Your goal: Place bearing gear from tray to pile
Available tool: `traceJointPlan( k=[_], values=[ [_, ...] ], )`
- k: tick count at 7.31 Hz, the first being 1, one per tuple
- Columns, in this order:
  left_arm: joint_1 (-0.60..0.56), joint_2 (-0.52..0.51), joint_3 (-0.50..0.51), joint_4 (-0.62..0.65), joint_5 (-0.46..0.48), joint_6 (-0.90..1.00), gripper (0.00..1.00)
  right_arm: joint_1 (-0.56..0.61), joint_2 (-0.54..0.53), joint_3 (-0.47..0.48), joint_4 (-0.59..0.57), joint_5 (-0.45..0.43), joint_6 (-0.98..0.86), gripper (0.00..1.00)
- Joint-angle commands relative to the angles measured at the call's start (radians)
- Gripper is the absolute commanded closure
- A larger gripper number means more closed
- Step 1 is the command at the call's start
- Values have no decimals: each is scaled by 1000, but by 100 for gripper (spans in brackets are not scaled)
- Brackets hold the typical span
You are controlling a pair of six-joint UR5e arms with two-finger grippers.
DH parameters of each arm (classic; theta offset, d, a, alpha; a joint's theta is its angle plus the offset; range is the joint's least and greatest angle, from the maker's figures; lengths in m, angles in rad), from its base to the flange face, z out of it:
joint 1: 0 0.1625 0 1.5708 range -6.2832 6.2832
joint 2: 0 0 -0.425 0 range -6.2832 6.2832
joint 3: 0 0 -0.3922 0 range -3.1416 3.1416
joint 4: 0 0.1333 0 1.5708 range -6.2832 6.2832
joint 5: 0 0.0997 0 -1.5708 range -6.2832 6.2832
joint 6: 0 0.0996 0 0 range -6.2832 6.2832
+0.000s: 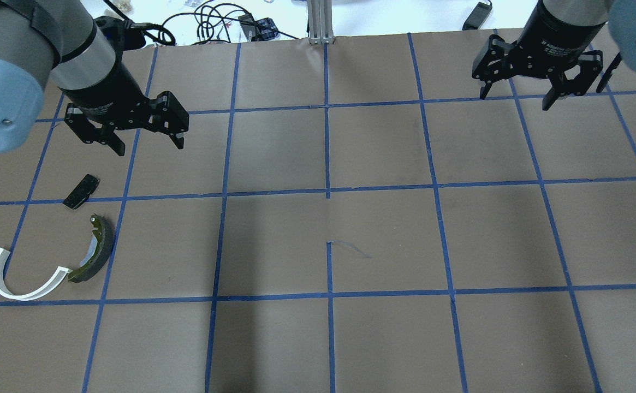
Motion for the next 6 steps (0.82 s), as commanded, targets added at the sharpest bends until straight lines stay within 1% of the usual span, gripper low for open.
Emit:
traceJointPlan(
  k=[1, 2, 4, 5, 6],
  values=[
    [-1, -1, -2, 0, -1, -2, 0, 0, -4, -6, 1, -9, -8, 0],
    [-1, -4, 0, 1, -7, -2, 0, 0, -7, -7, 10, -11, -16, 0],
    [-1, -2, 0, 3, -5, -2, 0, 0, -3, -67, 26, -2, -30, 0],
    [-1, -2, 0, 4, -8, -2, 0, 2, -6, -78, 68, 1, -22, 0],
    [-1, -2, 0, 4, -13, -3, 0, 14, -7, -76, 72, 21, -19, 0]
  ],
)
